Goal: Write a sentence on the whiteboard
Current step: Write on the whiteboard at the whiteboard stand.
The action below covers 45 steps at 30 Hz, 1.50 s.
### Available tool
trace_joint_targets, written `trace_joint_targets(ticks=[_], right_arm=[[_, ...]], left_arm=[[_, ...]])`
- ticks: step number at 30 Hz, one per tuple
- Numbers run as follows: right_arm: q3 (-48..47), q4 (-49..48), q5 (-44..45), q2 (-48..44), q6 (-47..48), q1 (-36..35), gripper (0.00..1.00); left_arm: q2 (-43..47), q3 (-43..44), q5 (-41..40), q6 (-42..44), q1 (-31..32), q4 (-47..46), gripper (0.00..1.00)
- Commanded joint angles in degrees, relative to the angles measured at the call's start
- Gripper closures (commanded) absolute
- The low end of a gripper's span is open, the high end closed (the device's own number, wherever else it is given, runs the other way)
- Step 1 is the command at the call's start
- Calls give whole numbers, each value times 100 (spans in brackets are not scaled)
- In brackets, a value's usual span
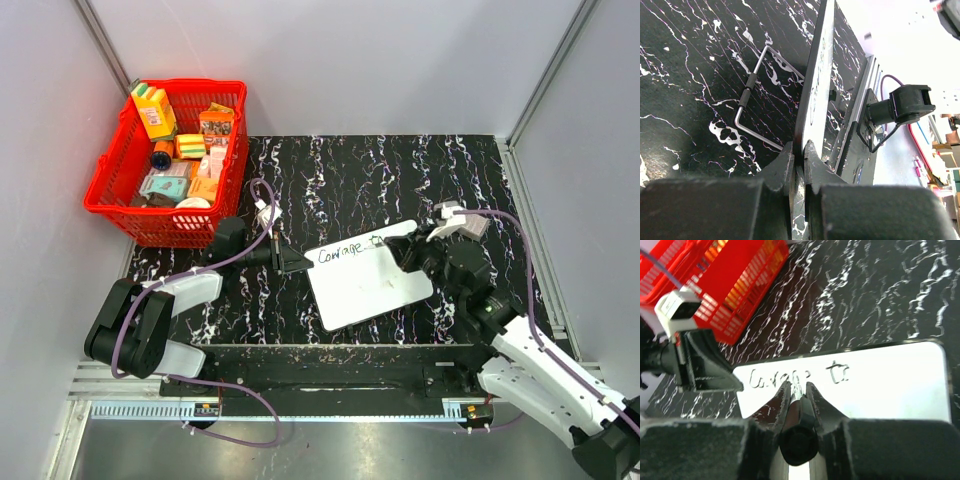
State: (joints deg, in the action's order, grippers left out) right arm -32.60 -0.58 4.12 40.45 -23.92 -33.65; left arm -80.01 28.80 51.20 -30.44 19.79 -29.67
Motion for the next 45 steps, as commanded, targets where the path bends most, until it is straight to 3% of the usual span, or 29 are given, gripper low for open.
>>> trace_joint_targets(ticks=[1, 20, 45], right_arm=[[-203, -118, 553, 94, 265, -677, 100], [-168, -811, 2047, 886, 476, -2725, 100], [-89, -1401, 2269, 1545, 362, -2990, 100]], left_arm=[[-138, -14, -506, 890, 25, 199, 100], [-138, 3, -497, 890, 25, 190, 100], [-147, -6, -479, 881, 33, 172, 100]])
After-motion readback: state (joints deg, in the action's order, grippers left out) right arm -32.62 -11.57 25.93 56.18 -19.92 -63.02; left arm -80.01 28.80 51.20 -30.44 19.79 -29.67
